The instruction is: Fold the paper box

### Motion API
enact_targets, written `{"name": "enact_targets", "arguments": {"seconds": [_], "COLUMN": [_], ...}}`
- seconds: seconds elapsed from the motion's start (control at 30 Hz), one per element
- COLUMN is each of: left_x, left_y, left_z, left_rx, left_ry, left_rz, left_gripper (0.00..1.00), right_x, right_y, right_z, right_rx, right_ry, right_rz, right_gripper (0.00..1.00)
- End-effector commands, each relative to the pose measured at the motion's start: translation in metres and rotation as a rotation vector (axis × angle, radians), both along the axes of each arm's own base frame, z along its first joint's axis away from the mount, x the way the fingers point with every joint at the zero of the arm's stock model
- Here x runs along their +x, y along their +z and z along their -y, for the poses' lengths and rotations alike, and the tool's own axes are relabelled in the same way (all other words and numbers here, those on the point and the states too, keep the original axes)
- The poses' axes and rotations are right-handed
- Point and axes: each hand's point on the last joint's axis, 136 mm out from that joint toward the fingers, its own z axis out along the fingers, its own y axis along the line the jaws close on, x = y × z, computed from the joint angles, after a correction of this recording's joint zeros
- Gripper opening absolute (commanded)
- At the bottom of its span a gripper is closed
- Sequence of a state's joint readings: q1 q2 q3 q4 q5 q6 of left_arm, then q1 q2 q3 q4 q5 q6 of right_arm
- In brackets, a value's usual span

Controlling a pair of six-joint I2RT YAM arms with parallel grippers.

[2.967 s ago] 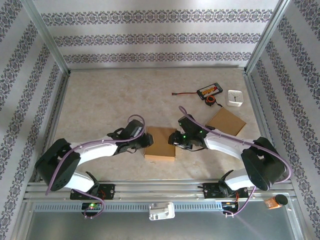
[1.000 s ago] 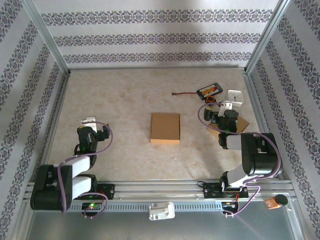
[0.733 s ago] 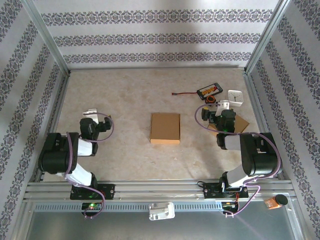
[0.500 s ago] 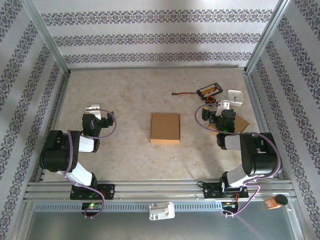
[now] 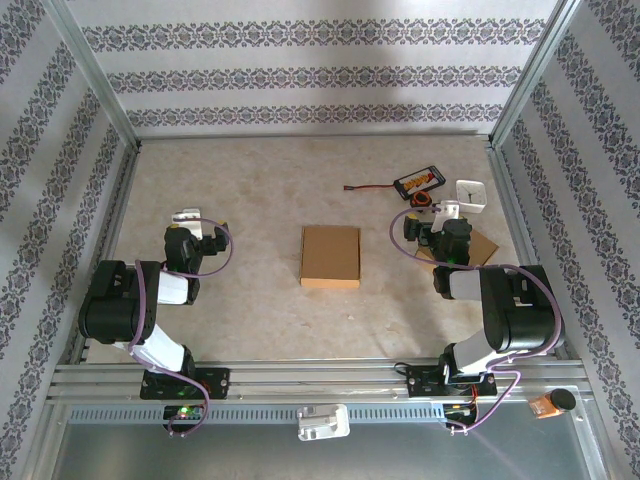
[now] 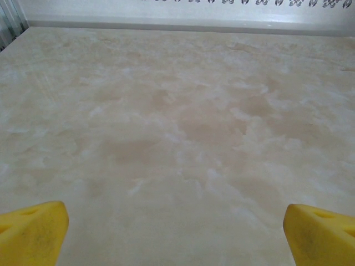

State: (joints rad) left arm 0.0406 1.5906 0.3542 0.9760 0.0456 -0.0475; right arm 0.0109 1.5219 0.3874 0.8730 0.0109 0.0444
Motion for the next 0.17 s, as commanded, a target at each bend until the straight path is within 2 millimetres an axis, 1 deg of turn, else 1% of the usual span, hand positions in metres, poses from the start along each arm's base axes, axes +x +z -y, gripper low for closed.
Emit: {"name": "enact_targets", "arguments": {"seconds": [0.0, 0.13], "left_x": [0.0057, 0.0056], "left_y": [0.0062, 0.0060], "left_z": [0.0050, 0.0049], "left_rx": [0.014, 0.014], "left_ry": [-0.025, -0.025], "left_rz": [0.014, 0.013], "left_gripper": [0.99, 0.99], "right_x": [0.0028, 0.0024], "right_y": [0.0085, 0.0093], "right_z": [0.0013, 0.0011], "right_rx": [-0.021, -0.019], "right_ry": [-0.004, -0.004], "right_rz": [0.035, 0.040], "right_gripper": [0.98, 0.98]}}
